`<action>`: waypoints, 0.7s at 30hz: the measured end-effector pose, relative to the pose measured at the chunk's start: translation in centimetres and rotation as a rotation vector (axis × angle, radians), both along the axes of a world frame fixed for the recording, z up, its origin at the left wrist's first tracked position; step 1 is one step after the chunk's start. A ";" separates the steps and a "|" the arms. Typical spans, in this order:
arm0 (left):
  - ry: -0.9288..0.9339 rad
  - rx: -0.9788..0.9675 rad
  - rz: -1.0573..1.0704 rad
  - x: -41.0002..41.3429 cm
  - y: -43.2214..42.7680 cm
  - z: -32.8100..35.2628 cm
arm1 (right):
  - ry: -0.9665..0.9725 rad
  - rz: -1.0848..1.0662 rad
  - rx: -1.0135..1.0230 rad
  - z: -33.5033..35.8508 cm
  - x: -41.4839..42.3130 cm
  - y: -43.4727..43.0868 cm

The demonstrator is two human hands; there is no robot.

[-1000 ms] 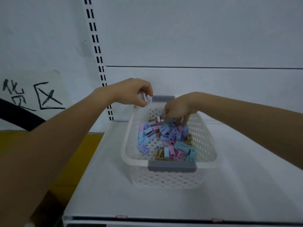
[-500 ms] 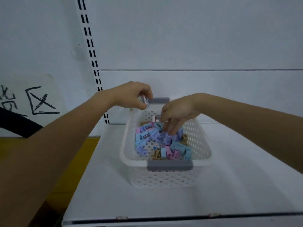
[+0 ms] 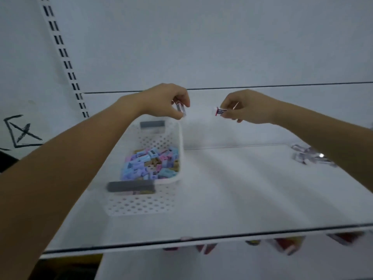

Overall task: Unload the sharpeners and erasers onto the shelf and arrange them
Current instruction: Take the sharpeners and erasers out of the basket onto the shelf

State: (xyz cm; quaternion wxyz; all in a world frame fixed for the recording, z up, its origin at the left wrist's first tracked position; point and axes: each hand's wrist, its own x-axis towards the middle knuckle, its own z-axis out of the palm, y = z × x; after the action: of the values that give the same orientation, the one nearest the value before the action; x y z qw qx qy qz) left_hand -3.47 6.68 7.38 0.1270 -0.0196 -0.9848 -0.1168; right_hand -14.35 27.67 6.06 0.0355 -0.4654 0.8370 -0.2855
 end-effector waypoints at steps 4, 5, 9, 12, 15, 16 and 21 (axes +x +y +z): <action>0.066 0.057 -0.034 -3.4 8.5 0.0 | 0.136 -0.100 0.032 -0.4 -4.0 9.3; 0.066 0.079 -0.049 -4.6 10.8 -0.3 | 0.142 -0.135 0.035 -0.6 -5.1 12.0; 0.031 0.117 -0.135 -9.8 20.4 -3.1 | 0.086 -0.288 0.028 -2.2 -8.5 22.7; 0.001 0.172 -0.184 -13.3 26.1 -5.5 | 0.049 -0.364 0.022 -3.7 -10.1 28.4; -0.031 0.198 -0.202 -16.4 30.0 -8.2 | 0.043 -0.391 0.020 -6.0 -11.1 32.1; -0.043 0.202 -0.201 -17.4 30.9 -9.0 | 0.037 -0.386 0.023 -7.0 -11.2 32.9; -0.017 0.200 -0.159 -20.7 33.0 -11.6 | -0.014 -0.411 -0.005 -10.6 -12.8 33.7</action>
State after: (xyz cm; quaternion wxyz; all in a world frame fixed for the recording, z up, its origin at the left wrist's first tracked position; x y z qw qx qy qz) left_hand -24.21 39.72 -4.19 0.1100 -0.0838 -0.9646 -0.2244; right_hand -27.14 61.40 -4.50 -0.0188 -0.2829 0.9134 -0.2921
